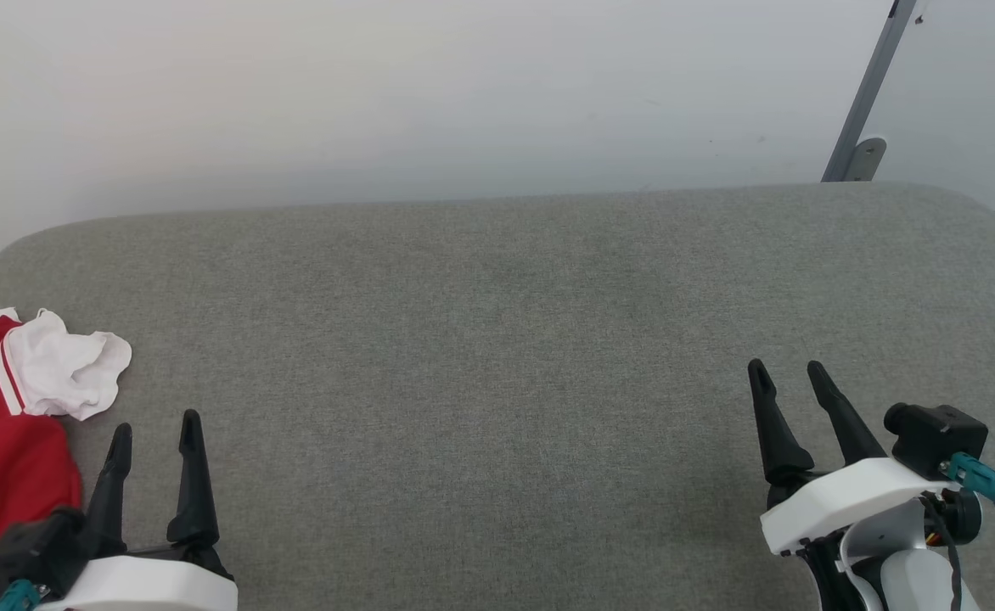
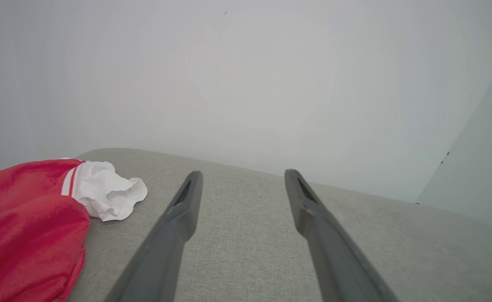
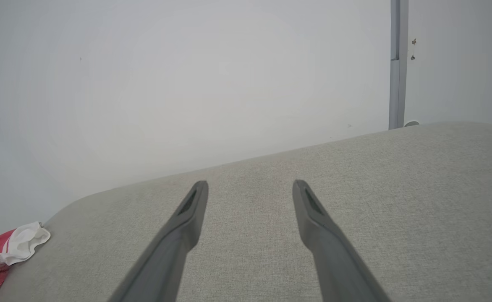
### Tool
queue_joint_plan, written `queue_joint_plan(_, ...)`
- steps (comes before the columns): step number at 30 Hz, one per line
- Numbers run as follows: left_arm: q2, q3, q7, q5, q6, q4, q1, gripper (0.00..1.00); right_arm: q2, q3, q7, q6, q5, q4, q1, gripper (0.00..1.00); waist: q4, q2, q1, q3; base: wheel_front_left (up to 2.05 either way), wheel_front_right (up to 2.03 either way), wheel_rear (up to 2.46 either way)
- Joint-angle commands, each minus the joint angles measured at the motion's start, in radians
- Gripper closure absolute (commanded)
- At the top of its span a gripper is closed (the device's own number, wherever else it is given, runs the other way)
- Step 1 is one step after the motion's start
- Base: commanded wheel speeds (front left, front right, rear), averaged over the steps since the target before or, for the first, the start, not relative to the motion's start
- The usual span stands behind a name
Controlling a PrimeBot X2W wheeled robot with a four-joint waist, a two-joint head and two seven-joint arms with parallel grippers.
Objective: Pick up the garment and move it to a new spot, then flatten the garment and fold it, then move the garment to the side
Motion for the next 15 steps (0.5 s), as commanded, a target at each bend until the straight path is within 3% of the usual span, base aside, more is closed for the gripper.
queue_joint_plan(1,0.005,0.003,-0.012,0.037,-0.005,-0.009,0.011,0.00,-0.001,0.002,-0.013,0.002,-0.034,-0.011,-0.015,0.00,0.000,0.0000,-0.0001,-0.001,0.00,0.00,0.00)
queue_joint_plan(15,0.011,0.005,-0.037,0.132,-0.014,-0.012,0.015,0.00,0.001,0.007,-0.037,0.002,-0.141,-0.013,-0.022,0.00,0.000,0.0000,-0.0001,-0.005,0.00,0.00,0.00)
